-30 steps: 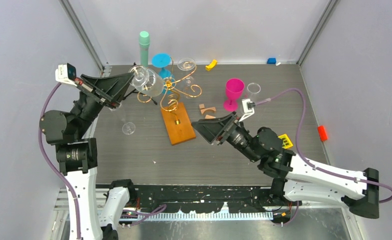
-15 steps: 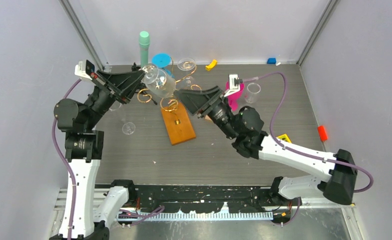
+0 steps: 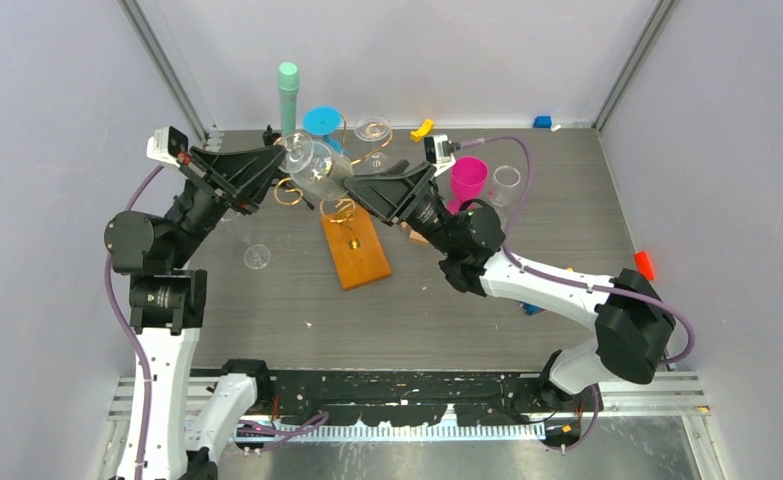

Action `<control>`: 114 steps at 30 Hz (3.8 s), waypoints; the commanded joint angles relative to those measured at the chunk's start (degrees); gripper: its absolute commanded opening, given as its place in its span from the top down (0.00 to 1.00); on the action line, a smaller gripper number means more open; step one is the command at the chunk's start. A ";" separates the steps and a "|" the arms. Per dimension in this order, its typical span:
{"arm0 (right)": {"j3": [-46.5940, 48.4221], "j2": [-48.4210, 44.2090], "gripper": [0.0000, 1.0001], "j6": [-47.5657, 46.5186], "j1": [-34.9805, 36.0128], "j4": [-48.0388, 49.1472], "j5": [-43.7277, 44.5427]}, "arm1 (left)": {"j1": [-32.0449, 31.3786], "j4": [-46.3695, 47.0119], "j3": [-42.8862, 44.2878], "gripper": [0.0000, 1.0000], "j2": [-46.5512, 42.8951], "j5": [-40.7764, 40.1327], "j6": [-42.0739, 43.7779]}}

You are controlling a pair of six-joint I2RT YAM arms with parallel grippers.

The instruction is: Take the wine glass off the wine glass rack

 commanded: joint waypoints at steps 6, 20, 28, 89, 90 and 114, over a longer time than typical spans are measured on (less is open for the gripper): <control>7.47 4.15 0.48 9.10 0.27 17.37 -11.03 | -0.24 6.24 -0.08 1.00 -1.60 -2.39 -3.42; 10.47 1.59 0.81 5.92 0.73 15.22 -15.63 | -0.28 4.28 -3.06 1.00 -3.51 -4.19 -5.92; 9.46 -3.41 1.00 -2.02 0.75 2.43 -13.16 | -0.18 -4.25 2.17 0.48 -5.30 -6.65 8.50; 35.57 20.55 1.00 -43.66 -57.20 -116.04 2.28 | -1.77 -65.31 16.02 0.00 -17.41 -15.61 82.77; 35.34 20.95 0.99 -43.24 -57.21 -115.06 2.19 | -1.82 -65.30 15.88 0.00 -17.45 -15.67 82.82; 41.46 23.18 0.54 -44.27 -56.82 -116.85 4.84 | -2.32 -63.74 16.42 0.00 -17.76 -10.19 83.90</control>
